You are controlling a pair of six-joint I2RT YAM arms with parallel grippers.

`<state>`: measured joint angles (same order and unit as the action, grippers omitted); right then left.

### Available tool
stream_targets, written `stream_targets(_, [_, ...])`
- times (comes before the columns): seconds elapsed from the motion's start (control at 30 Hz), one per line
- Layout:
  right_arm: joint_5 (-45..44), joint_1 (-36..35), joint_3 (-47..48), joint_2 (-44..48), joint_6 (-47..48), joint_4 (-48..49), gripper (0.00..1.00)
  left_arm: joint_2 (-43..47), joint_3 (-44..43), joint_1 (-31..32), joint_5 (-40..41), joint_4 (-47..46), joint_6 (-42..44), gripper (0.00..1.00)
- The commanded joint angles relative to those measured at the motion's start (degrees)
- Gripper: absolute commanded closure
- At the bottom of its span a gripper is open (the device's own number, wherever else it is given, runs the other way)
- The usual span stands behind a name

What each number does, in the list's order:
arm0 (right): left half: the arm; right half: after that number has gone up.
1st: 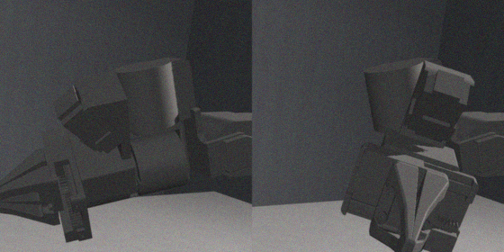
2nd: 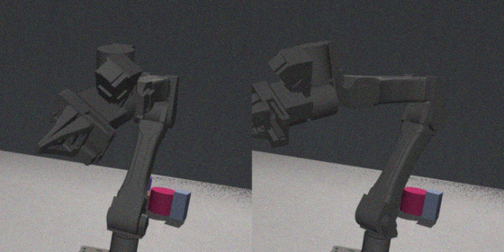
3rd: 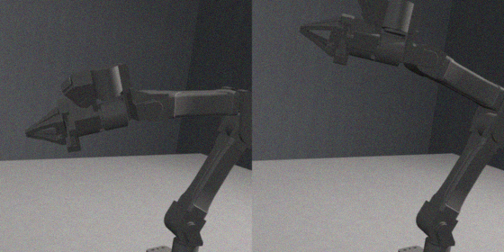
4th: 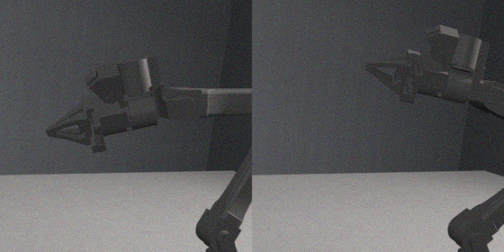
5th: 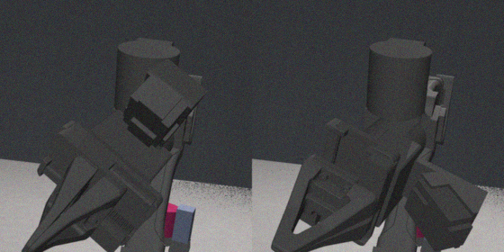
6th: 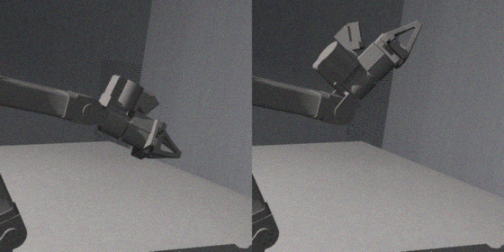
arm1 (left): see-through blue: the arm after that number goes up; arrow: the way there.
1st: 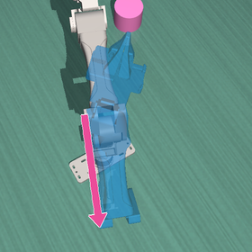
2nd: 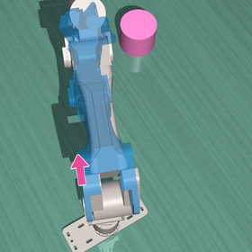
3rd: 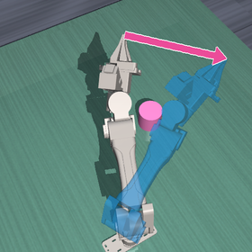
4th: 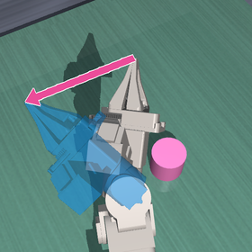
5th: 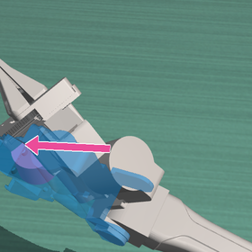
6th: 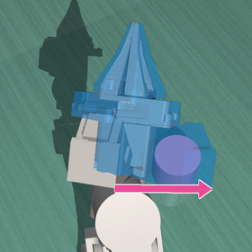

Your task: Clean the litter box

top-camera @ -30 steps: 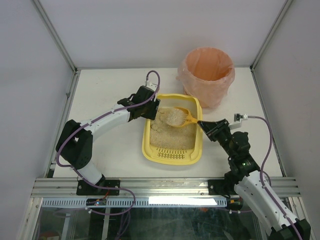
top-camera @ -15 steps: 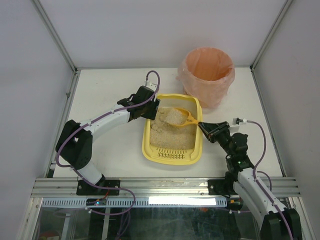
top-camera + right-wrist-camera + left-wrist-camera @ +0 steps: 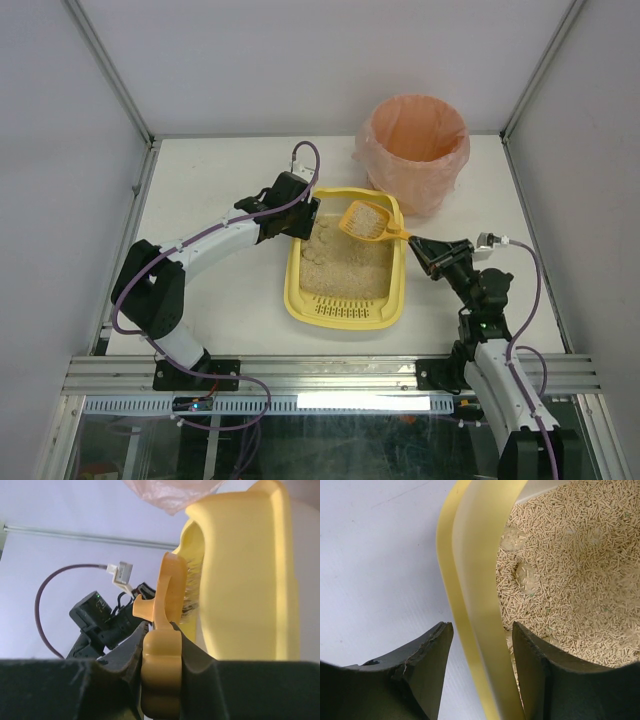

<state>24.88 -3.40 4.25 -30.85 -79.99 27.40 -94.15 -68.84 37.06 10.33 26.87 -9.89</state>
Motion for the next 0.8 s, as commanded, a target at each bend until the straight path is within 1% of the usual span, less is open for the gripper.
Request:
stream_targets(0.0, [5.60, -1.33, 2.13, -2.38, -1.13, 8.68, 1.00, 1.89, -0.52, -0.68, 1.52, -1.03, 0.37, 0.47])
stream_targets(0.07, [4.87, 2.10, 1.55, -0.24, -1.29, 3.76, 1.00, 1.51, -1.04, -0.72, 1.07, -1.03, 0.44, 0.47])
stream_targets(0.1, [4.50, 2.75, 1.44, 0.53, -1.43, 3.30, 1.00, 1.41, -0.99, -0.71, 1.21, -0.97, 0.45, 0.47])
stream_targets(0.2, [6.65, -1.18, 3.20, -2.42, 0.11, 7.56, 1.00, 1.83, -0.40, -0.67, 1.68, -1.03, 0.43, 0.47])
stream_targets(0.23, [6.67, -0.47, 3.27, -2.35, 0.55, 6.71, 1.00, 1.82, -0.52, -0.68, 1.53, -1.03, 0.46, 0.47])
stream_targets(0.3, [4.63, 2.07, 2.56, 0.59, 0.42, 0.98, 1.00, 1.49, -0.93, -0.72, 1.24, -0.96, 0.50, 0.47])
stream_targets(0.37, [5.09, 0.23, 3.42, -1.13, 0.53, 3.26, 1.00, 1.57, -0.67, -0.67, 1.48, -0.95, 0.57, 0.47])
stream_targets(0.43, [6.70, -2.19, 5.31, -3.40, 3.13, 4.37, 1.00, 1.77, -0.55, -0.72, 1.44, -0.95, 0.44, 0.47])
stream_targets(0.47, [6.11, -1.82, 5.74, -2.99, 4.08, 2.15, 1.00, 1.68, -0.82, -0.71, 1.18, -0.95, 0.48, 0.47])
stream_targets(0.53, [3.37, -1.89, 8.13, -2.04, 7.86, -5.48, 1.00, 1.49, -1.03, -0.68, 0.97, -0.95, 0.43, 0.47])
stream_targets(0.6, [0.42, -4.74, 13.12, -3.53, 13.96, -13.65, 1.00, 1.64, -0.80, -0.73, 1.37, -0.93, 0.46, 0.47])
stream_targets(0.7, [-9.74, -11.43, 21.07, -6.95, 23.39, -27.63, 1.00, 1.62, -1.00, -0.72, 1.09, -0.95, 0.31, 0.47])
stream_targets(0.77, [-16.96, -15.37, 25.03, -9.72, 27.11, -31.60, 1.00, 1.47, -1.12, -0.69, 0.94, -0.99, 0.39, 0.47])
